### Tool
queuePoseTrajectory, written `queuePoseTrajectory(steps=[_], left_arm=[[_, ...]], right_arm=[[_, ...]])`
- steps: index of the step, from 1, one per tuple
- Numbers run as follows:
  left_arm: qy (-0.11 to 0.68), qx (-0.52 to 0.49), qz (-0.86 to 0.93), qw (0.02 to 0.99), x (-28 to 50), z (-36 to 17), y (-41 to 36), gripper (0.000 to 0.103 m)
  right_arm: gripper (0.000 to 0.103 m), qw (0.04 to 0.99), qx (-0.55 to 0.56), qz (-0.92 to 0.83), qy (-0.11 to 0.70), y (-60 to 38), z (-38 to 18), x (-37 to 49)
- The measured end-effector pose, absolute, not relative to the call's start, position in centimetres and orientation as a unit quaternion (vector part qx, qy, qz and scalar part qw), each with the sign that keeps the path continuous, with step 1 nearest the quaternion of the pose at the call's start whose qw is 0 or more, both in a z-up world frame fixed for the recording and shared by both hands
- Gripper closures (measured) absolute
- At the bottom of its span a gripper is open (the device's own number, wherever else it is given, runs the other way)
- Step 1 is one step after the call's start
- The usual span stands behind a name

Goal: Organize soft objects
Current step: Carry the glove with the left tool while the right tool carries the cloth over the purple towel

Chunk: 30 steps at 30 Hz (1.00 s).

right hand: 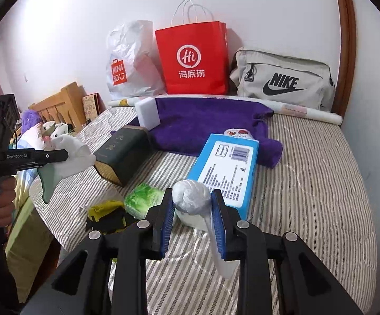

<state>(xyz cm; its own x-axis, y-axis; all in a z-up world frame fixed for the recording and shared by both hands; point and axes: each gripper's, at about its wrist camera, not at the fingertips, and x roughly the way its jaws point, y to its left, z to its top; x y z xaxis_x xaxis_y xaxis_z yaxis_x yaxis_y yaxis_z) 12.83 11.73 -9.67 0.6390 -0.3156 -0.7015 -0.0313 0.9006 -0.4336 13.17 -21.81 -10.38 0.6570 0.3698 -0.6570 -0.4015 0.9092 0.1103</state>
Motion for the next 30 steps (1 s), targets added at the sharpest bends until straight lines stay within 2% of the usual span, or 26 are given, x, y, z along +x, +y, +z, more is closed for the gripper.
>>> queuePoseTrajectory(steps=[14,30], left_arm=[[0.407,-0.206,-0.098,0.885,16.5,-7.8,11.4,0.091],[0.422,-0.178,-0.140,0.878,29.4,-7.5,8.1,0.091]], right_arm=[[0.075,0.915,-0.040,0.208,0.344,-21.1,-8.4,17.0],[0.075,0.908,-0.065,0.220,0.349,-19.4,-8.5,30.4]])
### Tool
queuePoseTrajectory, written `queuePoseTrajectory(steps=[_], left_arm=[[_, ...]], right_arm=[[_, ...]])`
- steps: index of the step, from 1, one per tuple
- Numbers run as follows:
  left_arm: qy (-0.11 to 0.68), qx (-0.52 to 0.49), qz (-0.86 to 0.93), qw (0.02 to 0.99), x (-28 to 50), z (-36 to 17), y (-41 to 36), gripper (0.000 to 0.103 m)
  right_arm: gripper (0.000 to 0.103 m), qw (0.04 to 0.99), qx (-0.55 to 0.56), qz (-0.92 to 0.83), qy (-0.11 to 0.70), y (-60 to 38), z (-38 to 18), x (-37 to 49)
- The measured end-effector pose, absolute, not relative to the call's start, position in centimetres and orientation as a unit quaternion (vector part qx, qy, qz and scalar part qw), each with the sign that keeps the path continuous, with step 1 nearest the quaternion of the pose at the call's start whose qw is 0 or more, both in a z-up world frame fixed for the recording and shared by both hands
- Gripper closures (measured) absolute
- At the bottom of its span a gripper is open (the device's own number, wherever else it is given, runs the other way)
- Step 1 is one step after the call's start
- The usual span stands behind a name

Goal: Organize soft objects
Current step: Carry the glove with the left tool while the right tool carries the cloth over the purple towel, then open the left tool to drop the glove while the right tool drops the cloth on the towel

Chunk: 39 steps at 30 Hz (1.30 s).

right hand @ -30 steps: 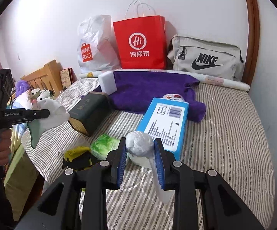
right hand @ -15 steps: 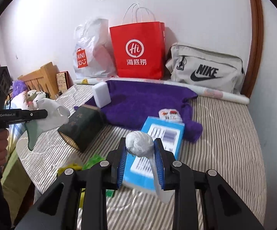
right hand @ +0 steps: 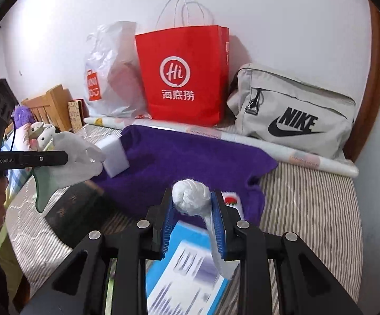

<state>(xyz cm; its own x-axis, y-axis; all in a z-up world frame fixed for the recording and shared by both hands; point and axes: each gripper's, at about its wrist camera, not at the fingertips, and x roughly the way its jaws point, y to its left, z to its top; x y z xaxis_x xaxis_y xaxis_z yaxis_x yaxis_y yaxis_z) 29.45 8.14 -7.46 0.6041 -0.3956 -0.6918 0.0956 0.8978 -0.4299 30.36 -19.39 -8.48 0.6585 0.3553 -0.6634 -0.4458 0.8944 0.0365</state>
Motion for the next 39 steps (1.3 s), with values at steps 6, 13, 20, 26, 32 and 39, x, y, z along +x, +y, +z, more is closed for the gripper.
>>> queuePoseTrajectory(steps=[6,13,20,26,32,39], left_arm=[[0.437,-0.178,-0.150,0.869,34.1,-9.1,6.6,0.091],[0.455,-0.164,-0.144,0.863,38.6,-10.6,5.0,0.091],[0.470,-0.157,-0.135,0.858,41.6,-12.4,4.2,0.091],[0.505,-0.142,-0.118,0.843,43.5,-14.1,3.9,0.091],[0.523,-0.142,-0.108,0.834,44.1,-15.2,3.9,0.091],[0.530,-0.150,-0.108,0.827,44.0,-15.3,4.4,0.088]], right_arm=[[0.075,0.902,-0.058,0.220,0.366,-19.5,-9.9,34.3],[0.075,0.891,-0.058,0.221,0.392,-19.5,-12.2,38.2],[0.075,0.880,-0.066,0.221,0.415,-19.1,-14.2,41.1],[0.075,0.870,-0.068,0.220,0.435,-18.9,-15.7,42.5],[0.075,0.862,-0.069,0.219,0.452,-18.9,-16.4,42.8],[0.073,0.859,-0.059,0.215,0.460,-18.9,-16.7,43.0]])
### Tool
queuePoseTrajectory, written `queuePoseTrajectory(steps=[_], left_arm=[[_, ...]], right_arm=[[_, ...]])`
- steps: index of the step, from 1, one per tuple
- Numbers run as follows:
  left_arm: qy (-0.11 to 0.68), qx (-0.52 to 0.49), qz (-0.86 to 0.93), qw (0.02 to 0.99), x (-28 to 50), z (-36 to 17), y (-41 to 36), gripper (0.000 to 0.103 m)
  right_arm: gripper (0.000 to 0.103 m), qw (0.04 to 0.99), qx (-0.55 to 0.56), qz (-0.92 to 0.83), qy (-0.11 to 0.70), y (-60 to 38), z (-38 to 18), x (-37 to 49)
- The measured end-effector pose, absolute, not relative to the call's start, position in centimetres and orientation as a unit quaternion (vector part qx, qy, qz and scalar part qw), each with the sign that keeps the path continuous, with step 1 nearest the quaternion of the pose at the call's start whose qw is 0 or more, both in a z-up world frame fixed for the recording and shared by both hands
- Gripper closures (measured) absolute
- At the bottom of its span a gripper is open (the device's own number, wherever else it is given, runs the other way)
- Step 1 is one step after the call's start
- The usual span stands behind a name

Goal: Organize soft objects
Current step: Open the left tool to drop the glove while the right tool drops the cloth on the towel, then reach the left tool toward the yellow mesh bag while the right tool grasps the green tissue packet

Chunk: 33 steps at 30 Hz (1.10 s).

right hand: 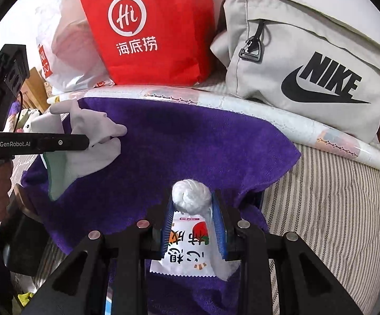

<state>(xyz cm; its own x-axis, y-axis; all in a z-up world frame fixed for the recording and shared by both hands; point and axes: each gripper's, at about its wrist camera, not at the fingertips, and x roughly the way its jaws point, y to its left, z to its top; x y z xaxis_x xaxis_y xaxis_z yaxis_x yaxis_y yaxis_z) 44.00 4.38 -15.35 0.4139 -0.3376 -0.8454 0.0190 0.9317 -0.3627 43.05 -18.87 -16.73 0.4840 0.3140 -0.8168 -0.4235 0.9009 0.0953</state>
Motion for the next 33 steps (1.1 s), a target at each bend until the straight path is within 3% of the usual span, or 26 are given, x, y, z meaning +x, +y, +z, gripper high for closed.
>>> queuePoseTrajectory(steps=[3,9,24,33], left_arm=[[0.535,-0.133,-0.106,0.827,43.6,-15.2,4.0,0.080],[0.538,-0.123,-0.088,0.829,43.0,-14.4,4.0,0.058],[0.482,-0.114,-0.062,0.867,32.2,-8.3,6.6,0.058],[0.459,-0.124,-0.088,0.875,24.3,-7.9,8.5,0.058]], right_arm=[[0.053,0.856,-0.064,0.219,0.464,-18.5,-16.8,43.0],[0.045,0.859,-0.053,0.217,0.461,-18.8,-16.0,42.1],[0.045,0.885,-0.056,0.224,0.404,-19.8,-9.2,31.3],[0.047,0.875,-0.042,0.244,0.416,-19.3,-8.5,23.1]])
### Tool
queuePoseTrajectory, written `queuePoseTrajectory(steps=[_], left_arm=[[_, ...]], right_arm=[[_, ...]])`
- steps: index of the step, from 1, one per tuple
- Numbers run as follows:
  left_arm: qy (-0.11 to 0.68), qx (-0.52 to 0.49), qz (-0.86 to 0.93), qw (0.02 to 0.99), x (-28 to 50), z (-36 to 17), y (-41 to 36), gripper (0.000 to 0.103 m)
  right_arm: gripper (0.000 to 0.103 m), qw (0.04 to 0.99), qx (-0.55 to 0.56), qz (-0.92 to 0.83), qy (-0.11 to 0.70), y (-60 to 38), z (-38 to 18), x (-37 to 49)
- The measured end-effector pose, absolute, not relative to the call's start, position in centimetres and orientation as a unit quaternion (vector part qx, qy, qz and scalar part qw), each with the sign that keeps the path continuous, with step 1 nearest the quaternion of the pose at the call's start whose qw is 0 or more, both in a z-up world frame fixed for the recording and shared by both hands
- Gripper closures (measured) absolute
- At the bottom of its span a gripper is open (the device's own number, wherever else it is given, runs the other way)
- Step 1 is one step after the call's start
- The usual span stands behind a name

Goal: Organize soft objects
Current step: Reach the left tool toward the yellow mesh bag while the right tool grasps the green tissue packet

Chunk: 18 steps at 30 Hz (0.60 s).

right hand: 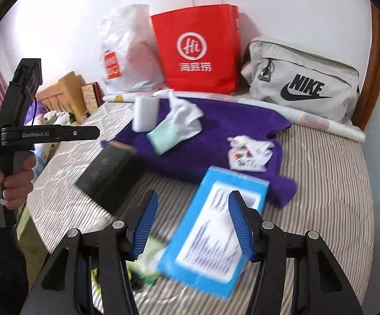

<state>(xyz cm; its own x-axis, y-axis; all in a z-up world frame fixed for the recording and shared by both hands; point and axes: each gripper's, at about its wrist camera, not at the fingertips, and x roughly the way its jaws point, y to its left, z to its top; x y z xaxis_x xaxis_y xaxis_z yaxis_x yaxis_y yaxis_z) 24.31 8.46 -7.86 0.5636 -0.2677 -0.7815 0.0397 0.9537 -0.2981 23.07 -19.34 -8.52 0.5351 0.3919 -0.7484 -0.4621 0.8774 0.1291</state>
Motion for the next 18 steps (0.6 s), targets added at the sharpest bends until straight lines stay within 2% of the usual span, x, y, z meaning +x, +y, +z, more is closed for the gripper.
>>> queuePoseTrajectory(steps=[9,18], left_arm=[[0.476,-0.121,-0.076,0.868,18.1,-11.8,10.1,0.058],[0.484,-0.168,-0.080,0.855,14.4,-14.6,11.9,0.058]], right_arm=[[0.047,0.866,-0.050,0.292,0.403,-15.5,-11.3,17.0],[0.046,0.843,-0.157,0.298,0.419,-11.1,-15.7,15.0]])
